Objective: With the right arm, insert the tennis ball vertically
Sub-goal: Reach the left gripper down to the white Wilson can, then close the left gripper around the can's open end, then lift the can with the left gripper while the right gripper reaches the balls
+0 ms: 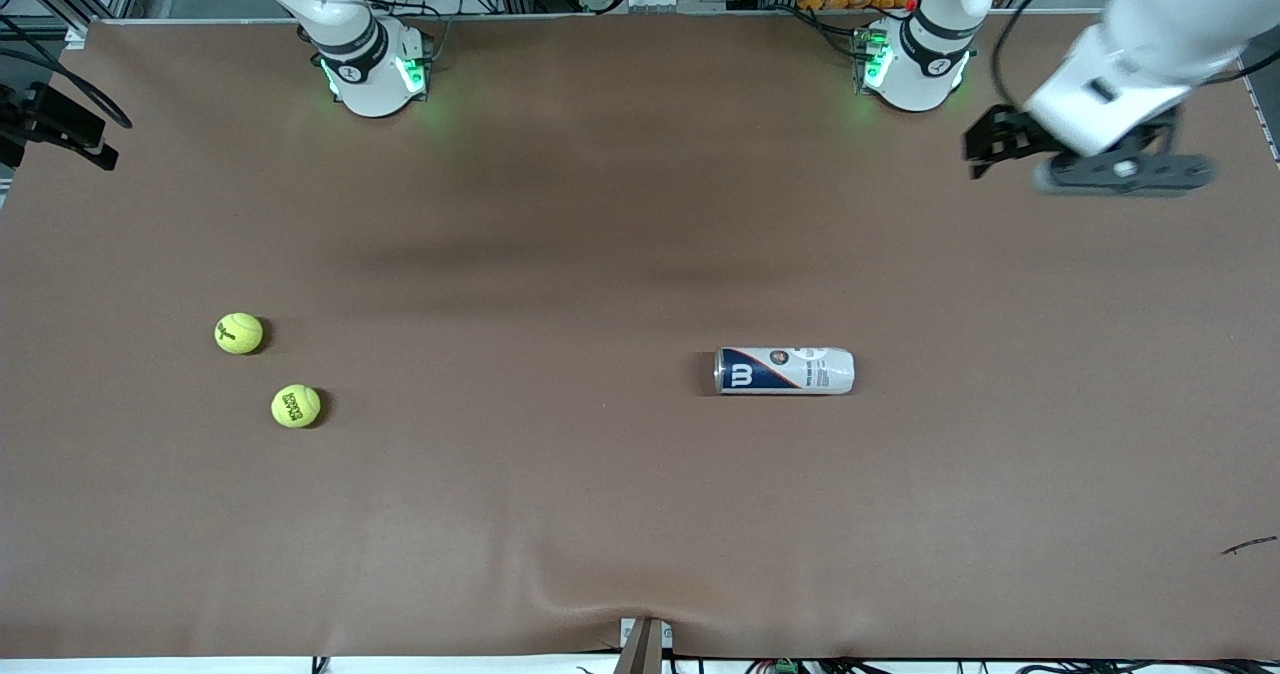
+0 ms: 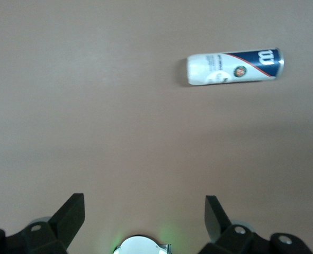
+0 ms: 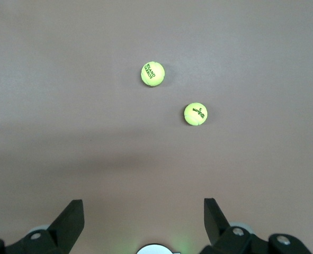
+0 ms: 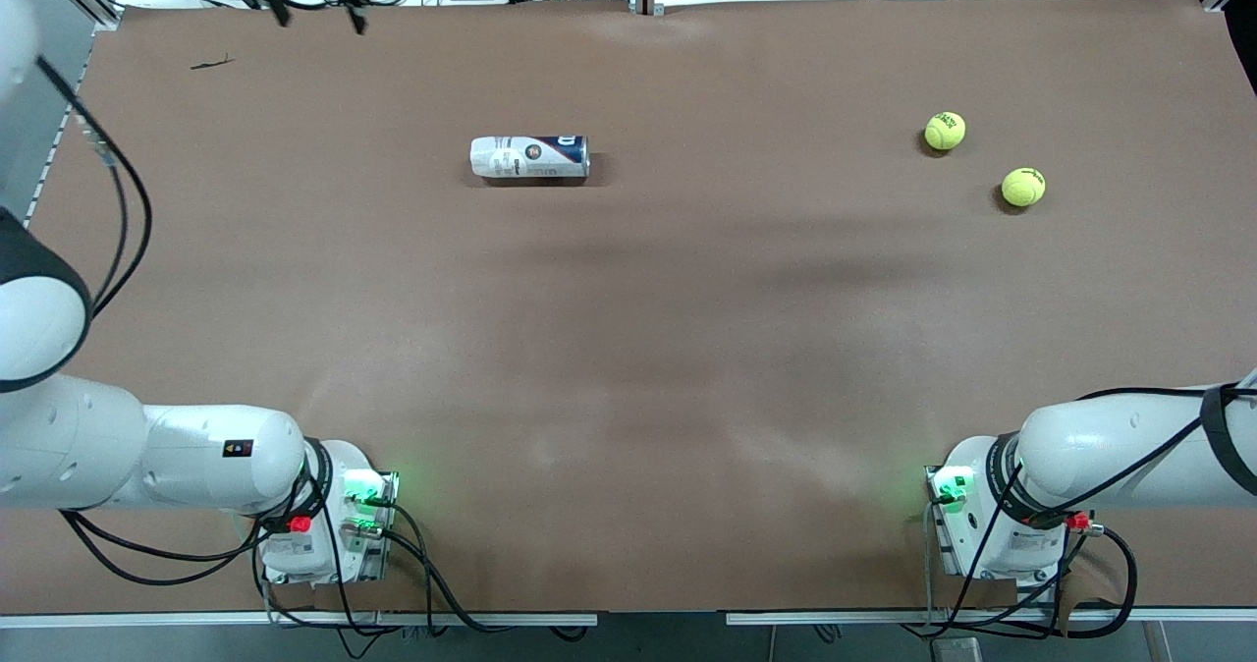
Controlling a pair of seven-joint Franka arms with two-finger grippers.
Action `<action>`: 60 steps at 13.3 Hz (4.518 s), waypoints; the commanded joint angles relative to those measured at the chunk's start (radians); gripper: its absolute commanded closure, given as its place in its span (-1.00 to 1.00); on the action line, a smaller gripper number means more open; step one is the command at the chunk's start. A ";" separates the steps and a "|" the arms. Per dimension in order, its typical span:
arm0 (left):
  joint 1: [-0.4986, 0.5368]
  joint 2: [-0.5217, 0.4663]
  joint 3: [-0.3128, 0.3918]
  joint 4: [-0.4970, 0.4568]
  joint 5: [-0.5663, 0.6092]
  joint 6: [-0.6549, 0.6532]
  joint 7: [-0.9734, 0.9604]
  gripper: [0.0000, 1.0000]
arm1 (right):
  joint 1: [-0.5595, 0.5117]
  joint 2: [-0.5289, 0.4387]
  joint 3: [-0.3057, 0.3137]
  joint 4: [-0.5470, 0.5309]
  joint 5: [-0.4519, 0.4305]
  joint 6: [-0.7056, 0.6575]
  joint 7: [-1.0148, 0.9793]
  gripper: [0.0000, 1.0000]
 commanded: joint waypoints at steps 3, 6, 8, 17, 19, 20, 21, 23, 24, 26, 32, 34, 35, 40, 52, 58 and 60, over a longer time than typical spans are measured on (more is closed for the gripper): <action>-0.002 0.133 -0.169 0.025 0.021 0.061 -0.009 -1.00 | -0.002 0.004 0.003 0.012 -0.006 -0.006 -0.002 -1.00; -0.071 0.225 -0.198 0.030 0.027 0.131 0.011 -1.00 | -0.003 0.004 0.003 0.012 -0.006 -0.006 -0.002 -1.00; -0.135 0.310 -0.198 0.051 0.101 0.150 0.027 -1.00 | -0.006 0.004 0.003 0.012 -0.006 -0.006 -0.002 -1.00; -0.324 0.719 -0.186 0.291 0.490 0.281 0.407 -1.00 | -0.006 0.004 0.003 0.012 -0.006 -0.007 -0.002 -1.00; -0.322 0.731 -0.185 0.269 0.569 0.277 0.573 -1.00 | -0.008 0.004 0.003 0.012 -0.004 -0.007 -0.002 -1.00; -0.318 0.742 -0.182 0.269 0.584 0.277 0.653 -1.00 | -0.008 0.004 0.003 0.010 -0.006 -0.007 -0.002 -1.00; -0.313 0.756 -0.166 0.269 0.586 0.277 0.714 -1.00 | -0.009 0.004 0.003 0.010 -0.006 -0.006 -0.002 -1.00; -0.310 0.776 -0.153 0.260 0.574 0.267 0.771 -1.00 | -0.011 0.004 0.003 0.010 -0.006 -0.007 -0.002 -1.00; -0.313 0.779 -0.148 0.257 0.583 0.250 0.773 -1.00 | -0.008 0.004 0.003 0.010 -0.004 -0.007 -0.002 -1.00; -0.327 0.791 -0.136 0.257 0.593 0.216 0.770 -1.00 | -0.011 0.004 0.003 0.010 -0.006 -0.007 -0.002 -1.00; -0.372 0.855 -0.120 0.261 0.774 0.218 0.811 -1.00 | -0.011 0.004 0.003 0.009 -0.004 -0.007 -0.002 -1.00; -0.378 0.871 -0.119 0.257 0.787 0.218 0.847 -1.00 | -0.008 0.004 0.003 0.009 -0.004 -0.007 -0.002 -1.00; -0.379 0.880 -0.119 0.257 0.810 0.218 0.856 -1.00 | -0.011 0.004 0.003 0.010 -0.006 -0.007 -0.002 -1.00; -0.385 0.914 -0.119 0.258 0.867 0.219 0.841 -1.00 | -0.011 0.004 0.003 0.010 -0.006 -0.007 -0.002 -1.00; -0.384 0.972 -0.119 0.260 0.876 0.228 0.663 -1.00 | -0.012 0.004 0.003 0.012 -0.006 -0.006 -0.002 -1.00; -0.382 0.987 -0.103 0.260 0.893 0.261 0.606 -0.72 | -0.025 0.062 0.002 0.012 -0.008 0.017 -0.006 -1.00; -0.385 0.987 -0.103 0.261 0.891 0.261 0.598 -0.62 | -0.017 0.125 0.002 0.015 -0.009 0.020 -0.011 -1.00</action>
